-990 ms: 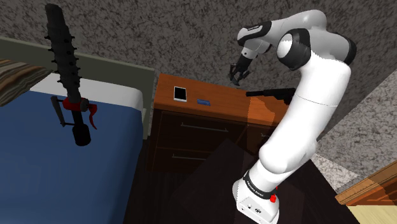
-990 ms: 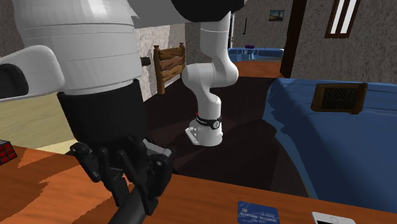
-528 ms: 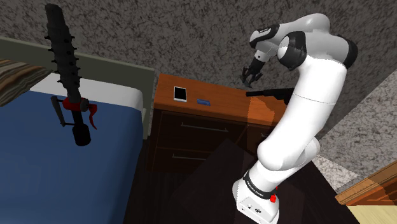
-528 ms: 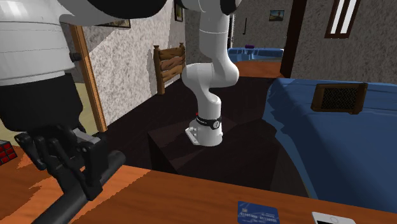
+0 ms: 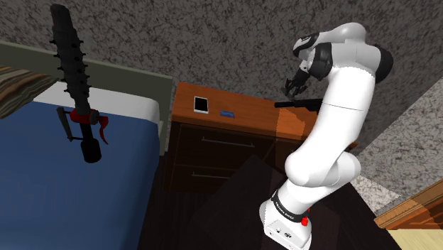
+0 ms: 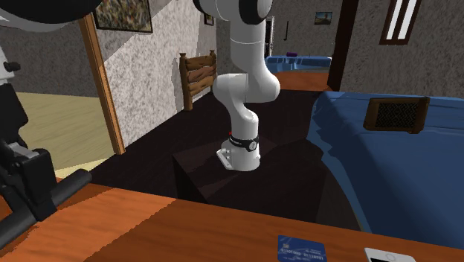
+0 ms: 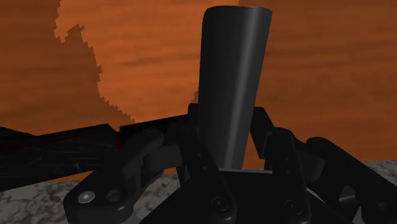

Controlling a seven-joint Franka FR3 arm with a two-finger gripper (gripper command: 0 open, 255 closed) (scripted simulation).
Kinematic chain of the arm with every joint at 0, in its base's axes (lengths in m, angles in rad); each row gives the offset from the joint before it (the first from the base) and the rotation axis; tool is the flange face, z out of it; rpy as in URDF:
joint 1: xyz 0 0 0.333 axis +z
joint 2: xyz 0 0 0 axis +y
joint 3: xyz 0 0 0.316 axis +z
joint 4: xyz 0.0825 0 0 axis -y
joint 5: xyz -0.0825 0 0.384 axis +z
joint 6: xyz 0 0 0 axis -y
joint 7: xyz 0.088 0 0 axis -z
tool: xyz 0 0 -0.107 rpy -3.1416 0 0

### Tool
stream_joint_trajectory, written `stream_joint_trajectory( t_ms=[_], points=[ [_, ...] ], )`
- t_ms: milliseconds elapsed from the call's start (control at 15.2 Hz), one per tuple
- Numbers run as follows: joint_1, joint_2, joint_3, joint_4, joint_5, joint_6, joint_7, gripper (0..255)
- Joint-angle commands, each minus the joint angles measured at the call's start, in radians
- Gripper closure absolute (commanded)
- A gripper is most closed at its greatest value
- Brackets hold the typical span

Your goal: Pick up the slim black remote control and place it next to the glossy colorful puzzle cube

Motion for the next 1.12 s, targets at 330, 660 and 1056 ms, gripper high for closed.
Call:
stream_joint_trajectory(
  t_ms=[330, 660, 1056],
  points=[
    [-0.180, 0.146, -0.009, 0.206, 0.069, -0.094, -0.150, 255],
    [-0.335, 0.286, 0.004, 0.429, 0.122, -0.189, -0.228, 255],
    [-0.431, 0.387, 0.022, 0.564, 0.154, -0.222, -0.263, 255]
  ],
)
